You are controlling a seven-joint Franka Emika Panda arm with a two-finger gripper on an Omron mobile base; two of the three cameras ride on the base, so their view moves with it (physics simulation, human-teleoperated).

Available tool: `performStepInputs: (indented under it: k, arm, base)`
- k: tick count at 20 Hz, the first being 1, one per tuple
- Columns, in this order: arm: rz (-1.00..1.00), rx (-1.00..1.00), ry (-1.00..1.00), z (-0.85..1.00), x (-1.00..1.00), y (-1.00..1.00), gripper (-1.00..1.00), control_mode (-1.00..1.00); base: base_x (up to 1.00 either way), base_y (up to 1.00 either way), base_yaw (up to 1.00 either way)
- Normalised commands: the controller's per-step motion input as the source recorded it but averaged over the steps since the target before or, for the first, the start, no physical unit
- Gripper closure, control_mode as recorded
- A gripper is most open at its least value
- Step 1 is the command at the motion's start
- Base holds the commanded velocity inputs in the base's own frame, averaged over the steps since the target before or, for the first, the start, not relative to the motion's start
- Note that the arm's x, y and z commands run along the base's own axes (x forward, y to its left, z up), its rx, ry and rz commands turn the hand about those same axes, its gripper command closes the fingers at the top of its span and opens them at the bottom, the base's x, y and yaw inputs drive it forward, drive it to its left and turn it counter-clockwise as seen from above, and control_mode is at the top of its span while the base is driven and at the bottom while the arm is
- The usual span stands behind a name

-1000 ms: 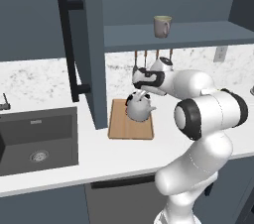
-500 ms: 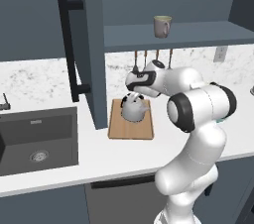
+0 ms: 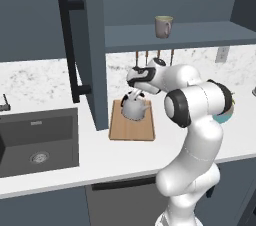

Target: Pick the kettle from the counter and place it on the tray. Then pick the mug from the cabinet and place it on the tray. Then close the cabinet doors.

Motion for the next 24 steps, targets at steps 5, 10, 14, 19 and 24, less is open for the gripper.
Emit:
performStepInputs:
  k: [5,10,14,19,24]
  arm:
    - [0.05,0.0,-0.01,0.0,0.0,-0.16,1.0,-1.0]
    - [0.01,-0.01,0.0,0.0,0.05,-0.13,1.0,-1.0]
    - [0.02,-0.01,0.0,0.0,0.24,-0.05,1.0,-1.0]
    - [0.07,0.0,0.0,-0.05,0.11,0.0,1.0,-1.0]
    - [0.07,0.0,0.0,-0.18,0.01,0.0,-1.0,-1.0]
  base:
    - [0.0,0.0,0.0]
    - [0.0,0.0,0.0]
    - [0.0,0.0,0.0]
    - [0.0,0.0,0.0]
    - [0.0,0.0,0.0]
